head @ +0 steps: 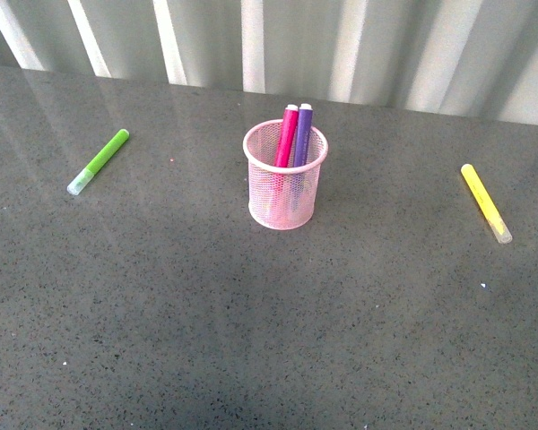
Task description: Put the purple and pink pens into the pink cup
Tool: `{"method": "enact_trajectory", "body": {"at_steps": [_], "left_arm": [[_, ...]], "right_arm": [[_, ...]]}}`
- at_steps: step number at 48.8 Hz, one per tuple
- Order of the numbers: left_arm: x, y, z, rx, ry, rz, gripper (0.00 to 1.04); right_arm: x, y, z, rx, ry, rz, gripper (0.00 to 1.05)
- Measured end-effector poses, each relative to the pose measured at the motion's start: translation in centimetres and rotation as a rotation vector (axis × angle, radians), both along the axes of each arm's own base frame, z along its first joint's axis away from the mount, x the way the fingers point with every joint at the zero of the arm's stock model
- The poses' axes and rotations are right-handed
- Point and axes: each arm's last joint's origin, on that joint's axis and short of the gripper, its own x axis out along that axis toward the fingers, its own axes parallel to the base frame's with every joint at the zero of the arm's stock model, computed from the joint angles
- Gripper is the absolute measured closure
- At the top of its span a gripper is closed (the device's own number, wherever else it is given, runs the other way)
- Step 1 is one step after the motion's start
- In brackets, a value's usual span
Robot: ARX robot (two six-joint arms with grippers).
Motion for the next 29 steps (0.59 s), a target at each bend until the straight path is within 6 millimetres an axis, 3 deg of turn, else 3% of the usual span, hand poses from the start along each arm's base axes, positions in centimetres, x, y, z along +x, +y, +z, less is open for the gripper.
{"method": "enact_trajectory", "body": {"at_steps": [7, 14, 21, 29], "left_arm": [[0.0, 0.0, 0.0, 0.0, 0.0, 0.0, 0.07], [0.0, 0.0, 0.0, 0.0, 0.0, 0.0, 0.07], [0.0, 0.0, 0.0, 0.0, 0.0, 0.0, 0.07], [0.0, 0.0, 0.0, 0.0, 0.0, 0.0, 0.07]], "right_arm": [[-2.4, -3.7, 1.4, -0.025, -0.109, -0.182, 0.07], [-3.4, -7.5, 0.0, -0.016, -0.07, -0.328, 0.07], [-4.2, -10.5, -4.0, 0.014, 0.071, -0.418, 0.07], [-5.7, -10.8, -9.7, -0.05, 0.172, -0.556, 0.29]]}}
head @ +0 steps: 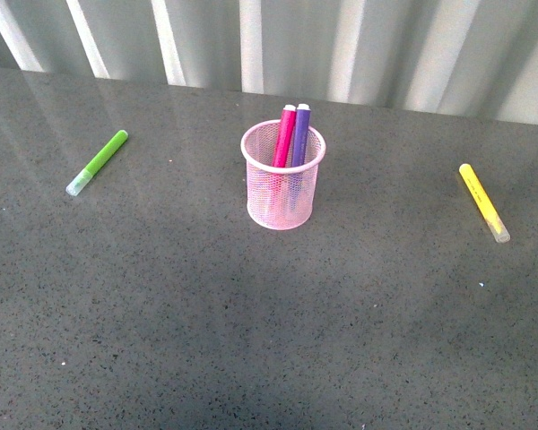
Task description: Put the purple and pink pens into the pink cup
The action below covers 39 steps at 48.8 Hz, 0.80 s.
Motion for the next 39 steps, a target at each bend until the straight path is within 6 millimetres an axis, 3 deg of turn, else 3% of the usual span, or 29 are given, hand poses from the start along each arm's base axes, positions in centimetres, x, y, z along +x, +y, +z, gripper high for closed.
{"method": "enact_trajectory", "body": {"at_steps": [4, 7, 23, 39], "left_arm": [[0.0, 0.0, 0.0, 0.0, 0.0, 0.0, 0.07], [0.0, 0.0, 0.0, 0.0, 0.0, 0.0, 0.07], [0.0, 0.0, 0.0, 0.0, 0.0, 0.0, 0.07], [0.0, 0.0, 0.0, 0.0, 0.0, 0.0, 0.07]], "right_arm": [[-1.1, 0.5, -2.7, -0.02, 0.031, -0.001, 0.41], [-1.8, 1.0, -3.6, -0.025, 0.059, 0.005, 0.5], [-3.9, 2.9, -3.1, -0.043, 0.033, 0.005, 0.98], [-6.4, 4.3, -2.8, -0.048, 0.024, 0.006, 1.01]]}}
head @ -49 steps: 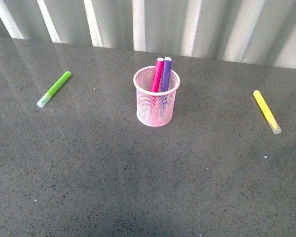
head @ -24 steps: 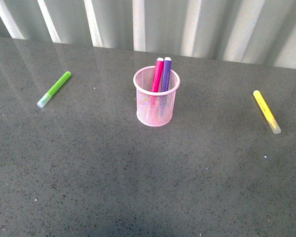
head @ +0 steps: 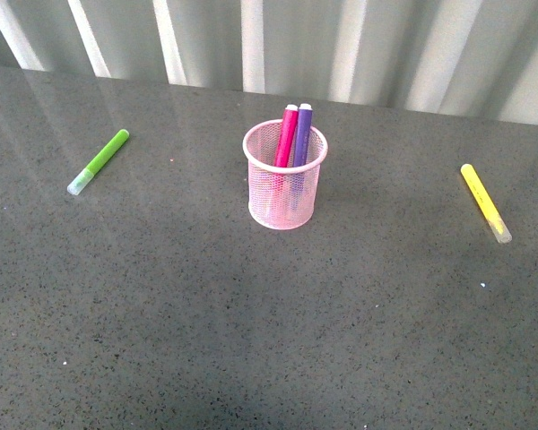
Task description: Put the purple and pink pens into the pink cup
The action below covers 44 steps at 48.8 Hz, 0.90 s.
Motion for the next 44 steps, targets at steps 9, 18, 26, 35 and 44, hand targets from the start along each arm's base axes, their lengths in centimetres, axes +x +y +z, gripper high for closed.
{"method": "enact_trajectory", "body": {"at_steps": [9, 18, 26, 35, 44], "left_arm": [[0.0, 0.0, 0.0, 0.0, 0.0, 0.0, 0.07], [0.0, 0.0, 0.0, 0.0, 0.0, 0.0, 0.07], [0.0, 0.0, 0.0, 0.0, 0.0, 0.0, 0.07], [0.0, 0.0, 0.0, 0.0, 0.0, 0.0, 0.07], [0.0, 0.0, 0.0, 0.0, 0.0, 0.0, 0.07]], "right_arm": [[-1.0, 0.0, 0.5, 0.0, -0.016, -0.002, 1.01], [-1.9, 0.0, 0.8, 0.0, -0.025, -0.003, 1.01], [-2.6, 0.0, 0.9, 0.0, -0.031, -0.003, 1.01], [-3.0, 0.0, 0.9, 0.0, -0.031, -0.003, 1.01], [-3.4, 0.0, 0.9, 0.0, -0.032, -0.003, 1.01]]}}
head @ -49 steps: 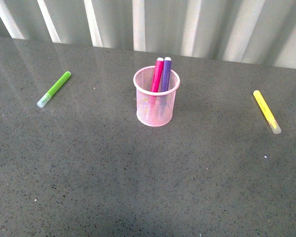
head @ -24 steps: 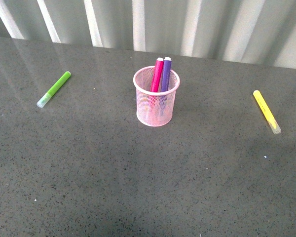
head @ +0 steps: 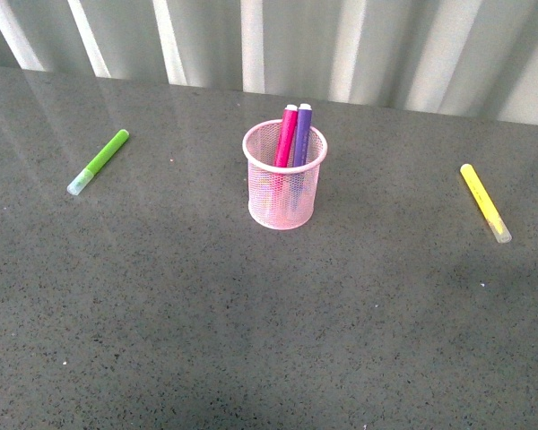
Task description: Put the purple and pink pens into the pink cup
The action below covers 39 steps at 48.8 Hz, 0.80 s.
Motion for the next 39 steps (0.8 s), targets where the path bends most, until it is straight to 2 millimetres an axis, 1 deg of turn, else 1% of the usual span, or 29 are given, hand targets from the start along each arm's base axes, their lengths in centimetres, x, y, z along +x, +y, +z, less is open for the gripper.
{"method": "enact_trajectory", "body": {"at_steps": [18, 22, 26, 38, 39], "left_arm": [[0.0, 0.0, 0.0, 0.0, 0.0, 0.0, 0.07], [0.0, 0.0, 0.0, 0.0, 0.0, 0.0, 0.07], [0.0, 0.0, 0.0, 0.0, 0.0, 0.0, 0.07], [0.0, 0.0, 0.0, 0.0, 0.0, 0.0, 0.07], [0.0, 0.0, 0.0, 0.0, 0.0, 0.0, 0.07]], "right_arm": [[-0.6, 0.0, 0.0, 0.0, 0.0, 0.0, 1.01], [-1.3, 0.0, -0.5, 0.001, 0.037, 0.0, 1.01], [-1.7, 0.0, -0.3, 0.0, 0.004, 0.0, 1.01], [-1.7, 0.0, -0.3, 0.0, 0.006, 0.0, 1.01], [-1.7, 0.0, -0.3, 0.0, 0.006, 0.0, 1.0]]}}
